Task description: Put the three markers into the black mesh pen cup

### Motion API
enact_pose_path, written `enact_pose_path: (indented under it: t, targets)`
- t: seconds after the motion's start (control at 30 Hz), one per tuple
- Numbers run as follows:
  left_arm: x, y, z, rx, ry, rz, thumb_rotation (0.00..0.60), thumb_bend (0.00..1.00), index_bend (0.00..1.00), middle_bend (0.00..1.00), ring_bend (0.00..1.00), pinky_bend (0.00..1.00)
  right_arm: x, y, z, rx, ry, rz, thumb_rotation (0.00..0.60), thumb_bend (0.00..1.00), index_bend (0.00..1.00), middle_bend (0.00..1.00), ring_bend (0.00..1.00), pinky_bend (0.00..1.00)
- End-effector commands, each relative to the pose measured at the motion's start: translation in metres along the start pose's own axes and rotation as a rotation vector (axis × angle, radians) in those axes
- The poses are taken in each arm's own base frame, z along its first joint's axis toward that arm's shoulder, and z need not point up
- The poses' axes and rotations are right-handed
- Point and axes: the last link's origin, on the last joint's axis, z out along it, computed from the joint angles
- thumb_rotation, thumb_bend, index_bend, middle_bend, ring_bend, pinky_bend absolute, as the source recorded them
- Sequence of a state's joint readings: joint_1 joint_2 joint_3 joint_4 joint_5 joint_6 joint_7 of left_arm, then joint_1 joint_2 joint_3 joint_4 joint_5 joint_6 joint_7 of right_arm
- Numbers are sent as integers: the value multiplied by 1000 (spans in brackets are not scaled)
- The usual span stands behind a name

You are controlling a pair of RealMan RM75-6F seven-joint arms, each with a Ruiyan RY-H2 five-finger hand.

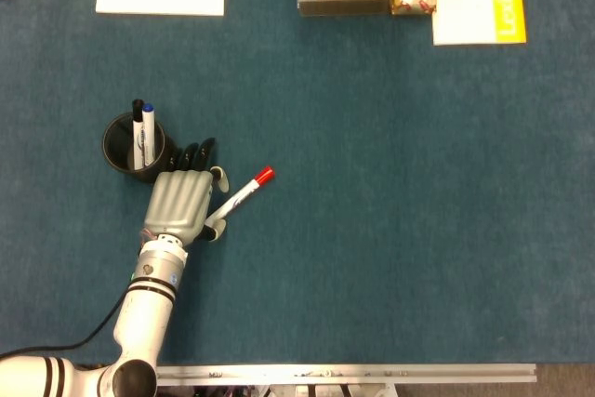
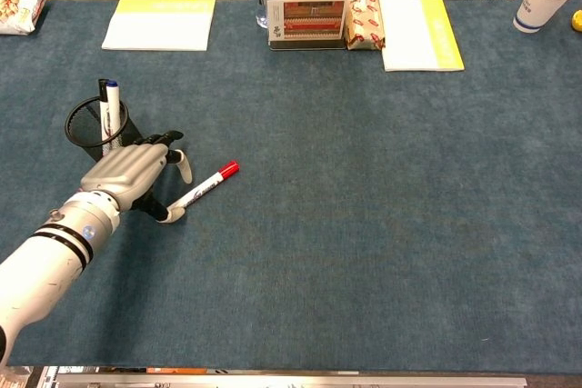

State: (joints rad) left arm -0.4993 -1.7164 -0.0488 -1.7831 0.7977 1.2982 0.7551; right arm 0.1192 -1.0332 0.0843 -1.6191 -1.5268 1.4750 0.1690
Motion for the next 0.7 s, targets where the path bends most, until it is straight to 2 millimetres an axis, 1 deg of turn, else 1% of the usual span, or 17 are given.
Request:
enact_pose_path:
  t: [0.03, 0.27, 0.53, 0.7]
  targets:
    - [0, 0, 0, -5, 2, 2, 600, 236, 394, 0, 0, 66, 0, 0, 0, 0, -1, 0, 600, 0, 133, 188, 109, 385]
    - [0, -1, 0, -3, 4, 6, 600, 236, 394, 0, 0, 67, 0, 0, 0, 1, -1, 1, 600, 0, 133, 188, 109, 385]
    - [-2, 7, 0, -30, -1, -14, 600, 236, 394, 0, 0, 67, -1, 0, 0, 1, -3, -1, 600, 0, 133, 188, 109, 385]
    - [-4, 7, 1, -29, -4, -7, 600, 236, 418, 0, 0, 67, 0, 0, 0, 1, -1, 1, 600, 0, 133, 188, 109, 385]
